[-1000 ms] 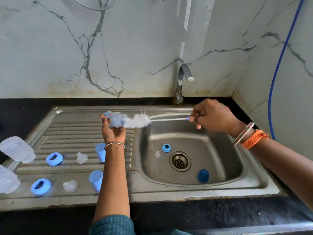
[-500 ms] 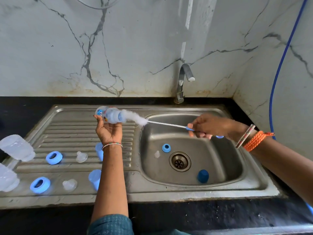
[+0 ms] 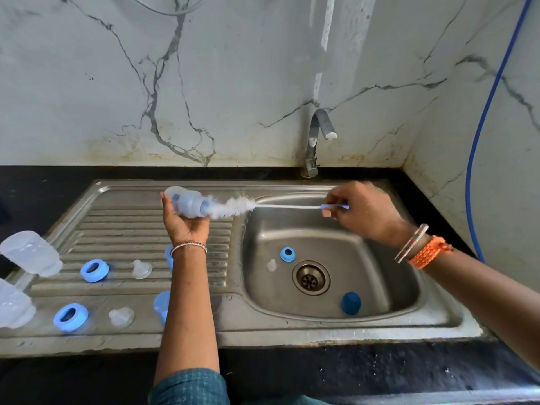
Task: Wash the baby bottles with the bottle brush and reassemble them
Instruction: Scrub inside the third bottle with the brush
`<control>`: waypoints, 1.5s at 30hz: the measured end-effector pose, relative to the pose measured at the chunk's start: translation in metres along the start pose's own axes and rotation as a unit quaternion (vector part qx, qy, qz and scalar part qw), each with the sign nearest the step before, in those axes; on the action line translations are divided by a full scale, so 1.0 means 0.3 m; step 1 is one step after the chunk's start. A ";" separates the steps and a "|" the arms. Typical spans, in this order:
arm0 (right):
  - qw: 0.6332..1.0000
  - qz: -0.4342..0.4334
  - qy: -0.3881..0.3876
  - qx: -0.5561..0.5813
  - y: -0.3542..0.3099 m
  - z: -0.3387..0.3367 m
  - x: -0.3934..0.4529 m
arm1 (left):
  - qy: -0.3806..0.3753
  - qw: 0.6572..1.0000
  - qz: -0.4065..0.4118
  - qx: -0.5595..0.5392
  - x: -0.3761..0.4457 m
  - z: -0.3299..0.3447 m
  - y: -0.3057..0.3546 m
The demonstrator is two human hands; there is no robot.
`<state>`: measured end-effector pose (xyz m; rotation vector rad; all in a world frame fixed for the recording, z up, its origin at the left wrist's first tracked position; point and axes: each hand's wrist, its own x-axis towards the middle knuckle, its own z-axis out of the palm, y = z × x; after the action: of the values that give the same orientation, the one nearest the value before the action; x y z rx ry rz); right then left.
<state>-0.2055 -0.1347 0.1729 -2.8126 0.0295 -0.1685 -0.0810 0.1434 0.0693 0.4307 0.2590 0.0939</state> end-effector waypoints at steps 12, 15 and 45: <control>0.998 0.024 -0.017 0.050 -0.019 0.014 0.004 | 0.014 0.998 -0.007 -0.062 0.018 0.005 0.003; 0.994 -0.040 0.098 0.019 -0.030 0.016 -0.007 | 0.024 0.998 -0.015 -0.054 0.008 0.017 -0.013; 0.951 0.095 -0.237 0.173 0.026 0.009 0.039 | -0.001 0.998 -0.001 -0.055 -0.013 0.011 -0.023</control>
<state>-0.1936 -0.1416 0.1692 -2.4099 0.1444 0.4995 -0.0837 0.1353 0.0703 0.3207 0.2516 0.1063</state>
